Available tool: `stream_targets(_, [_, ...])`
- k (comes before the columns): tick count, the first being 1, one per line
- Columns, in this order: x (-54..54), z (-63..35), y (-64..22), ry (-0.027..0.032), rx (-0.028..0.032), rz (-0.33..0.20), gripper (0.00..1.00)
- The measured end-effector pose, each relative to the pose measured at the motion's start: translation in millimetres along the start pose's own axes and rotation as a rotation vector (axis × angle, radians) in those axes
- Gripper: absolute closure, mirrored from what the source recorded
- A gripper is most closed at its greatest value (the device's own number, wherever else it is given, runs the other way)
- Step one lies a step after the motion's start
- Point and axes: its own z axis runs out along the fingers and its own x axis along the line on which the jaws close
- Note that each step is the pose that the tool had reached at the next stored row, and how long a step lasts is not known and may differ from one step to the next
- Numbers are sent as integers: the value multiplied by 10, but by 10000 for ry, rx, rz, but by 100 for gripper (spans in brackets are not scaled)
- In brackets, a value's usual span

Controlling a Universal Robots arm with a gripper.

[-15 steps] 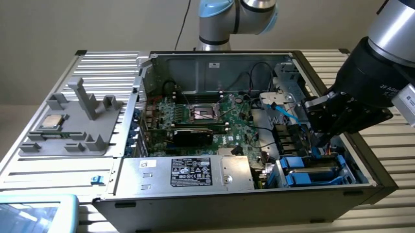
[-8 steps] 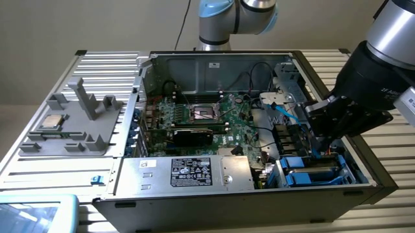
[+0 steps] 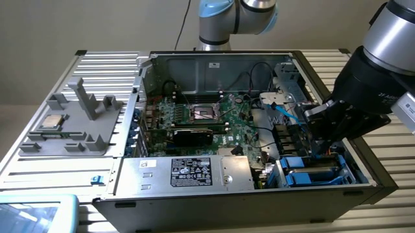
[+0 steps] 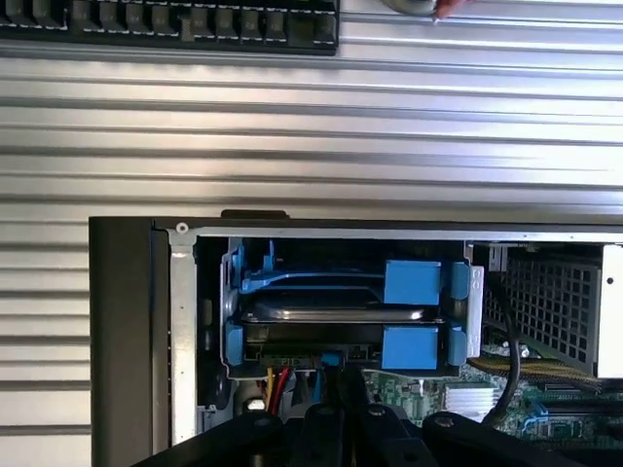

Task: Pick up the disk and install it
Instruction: 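Insert the second disk wire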

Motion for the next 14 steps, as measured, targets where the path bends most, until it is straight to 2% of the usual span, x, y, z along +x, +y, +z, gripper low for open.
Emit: stream_targets(14, [6,112,35,4,18,-1,89])
